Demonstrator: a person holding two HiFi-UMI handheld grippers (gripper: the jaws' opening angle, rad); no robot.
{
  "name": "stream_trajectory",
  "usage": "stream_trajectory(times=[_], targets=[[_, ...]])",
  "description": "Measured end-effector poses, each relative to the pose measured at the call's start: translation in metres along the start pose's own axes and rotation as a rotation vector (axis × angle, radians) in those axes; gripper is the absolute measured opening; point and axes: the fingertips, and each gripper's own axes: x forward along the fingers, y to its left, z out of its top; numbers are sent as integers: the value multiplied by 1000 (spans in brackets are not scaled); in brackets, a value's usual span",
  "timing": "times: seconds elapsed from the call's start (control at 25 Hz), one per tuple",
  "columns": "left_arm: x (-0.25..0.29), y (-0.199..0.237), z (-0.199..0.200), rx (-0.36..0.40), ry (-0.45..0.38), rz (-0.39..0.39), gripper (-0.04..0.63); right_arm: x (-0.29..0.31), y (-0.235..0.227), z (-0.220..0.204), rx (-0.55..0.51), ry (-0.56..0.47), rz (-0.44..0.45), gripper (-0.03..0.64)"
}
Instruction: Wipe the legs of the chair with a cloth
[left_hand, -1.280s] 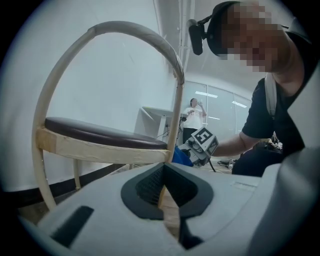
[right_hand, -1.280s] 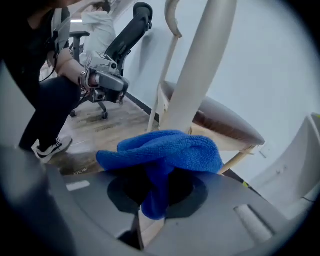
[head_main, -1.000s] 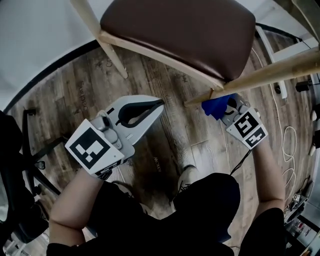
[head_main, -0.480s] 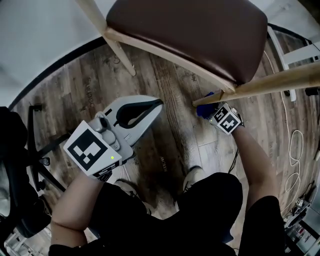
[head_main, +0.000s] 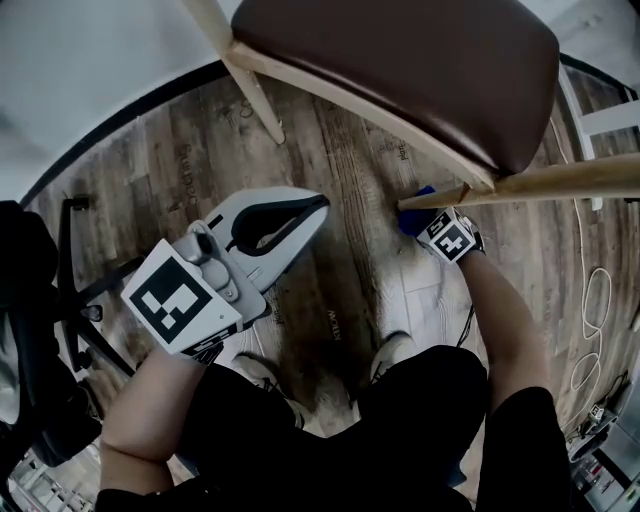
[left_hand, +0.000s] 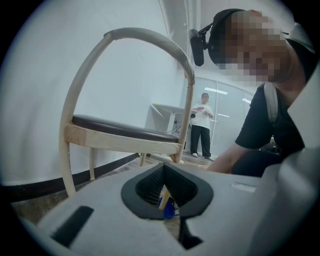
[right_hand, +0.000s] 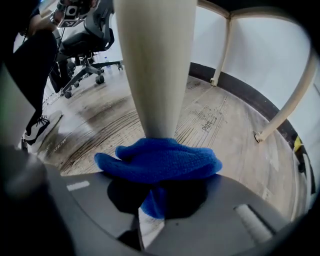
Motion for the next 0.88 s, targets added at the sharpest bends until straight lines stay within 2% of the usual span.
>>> stream_trajectory(times=[0.24,0.44,0.88], targets=[[-2,2,1,2,-6,3,-2,-4,1,2,40,-9,-25,64],[-9,2,2,4,-16,9,-2,-20,2,8,66,-57,-50,64],[-13,-8,22,22,-82,-23,-2,-127,4,58,28,-214,-136,64]])
